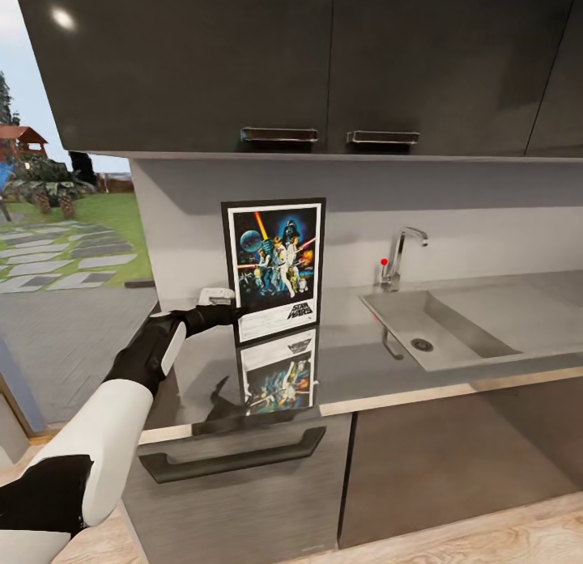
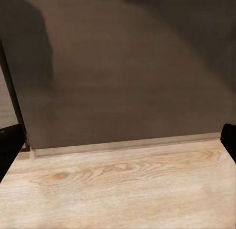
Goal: Pick up the poster from the kitchen countertop and hang it on one of the wall nails in the kitchen.
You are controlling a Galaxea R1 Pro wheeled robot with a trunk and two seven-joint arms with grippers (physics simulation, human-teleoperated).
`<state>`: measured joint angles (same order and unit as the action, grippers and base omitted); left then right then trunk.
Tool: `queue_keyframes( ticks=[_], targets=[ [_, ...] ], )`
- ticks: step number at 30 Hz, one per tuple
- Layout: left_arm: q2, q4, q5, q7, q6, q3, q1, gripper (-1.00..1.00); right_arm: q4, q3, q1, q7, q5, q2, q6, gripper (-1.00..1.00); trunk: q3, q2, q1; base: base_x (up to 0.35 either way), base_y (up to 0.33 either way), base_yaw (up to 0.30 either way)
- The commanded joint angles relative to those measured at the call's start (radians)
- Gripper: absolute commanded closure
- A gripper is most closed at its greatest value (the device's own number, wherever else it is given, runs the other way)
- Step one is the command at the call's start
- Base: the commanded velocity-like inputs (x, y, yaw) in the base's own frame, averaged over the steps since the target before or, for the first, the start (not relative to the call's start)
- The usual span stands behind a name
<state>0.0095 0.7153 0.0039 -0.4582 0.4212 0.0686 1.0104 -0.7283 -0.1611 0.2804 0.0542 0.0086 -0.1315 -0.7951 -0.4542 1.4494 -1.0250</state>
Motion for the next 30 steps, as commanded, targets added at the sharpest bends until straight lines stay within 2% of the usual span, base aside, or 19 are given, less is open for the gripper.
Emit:
queue_keyframes(
  ticks=[1, 22, 23, 30],
  targets=[
    [0.0, 0.001, 0.0, -0.005, 0.008, 0.004, 0.001, -1.0, -0.001, -0.003, 0.0, 0.006, 0.001, 0.001, -0.001, -1.0, -0.001, 0.001, 0.0, 0.0, 0.0, 0.0],
    [0.0, -0.017, -0.001, -0.005, 0.008, 0.004, 0.001, -1.0, -0.001, -0.003, -0.001, 0.006, 0.001, 0.001, -0.001, -1.0, -0.001, 0.001, 0.0, 0.0, -0.045, 0.0],
    [0.0, -0.017, 0.0, -0.005, 0.008, 0.004, 0.001, 1.0, -0.001, -0.003, -0.001, 0.006, 0.001, 0.0, -0.001, -1.0, -0.001, 0.001, 0.0, 0.0, -0.003, 0.0],
    [0.0, -0.017, -0.001, -0.005, 0.009, 0.004, 0.001, 1.0, 0.0, -0.003, -0.002, 0.006, 0.001, 0.0, -0.001, -1.0, -0.001, 0.001, 0.0, 0.0, 0.0, 0.0]
  ],
)
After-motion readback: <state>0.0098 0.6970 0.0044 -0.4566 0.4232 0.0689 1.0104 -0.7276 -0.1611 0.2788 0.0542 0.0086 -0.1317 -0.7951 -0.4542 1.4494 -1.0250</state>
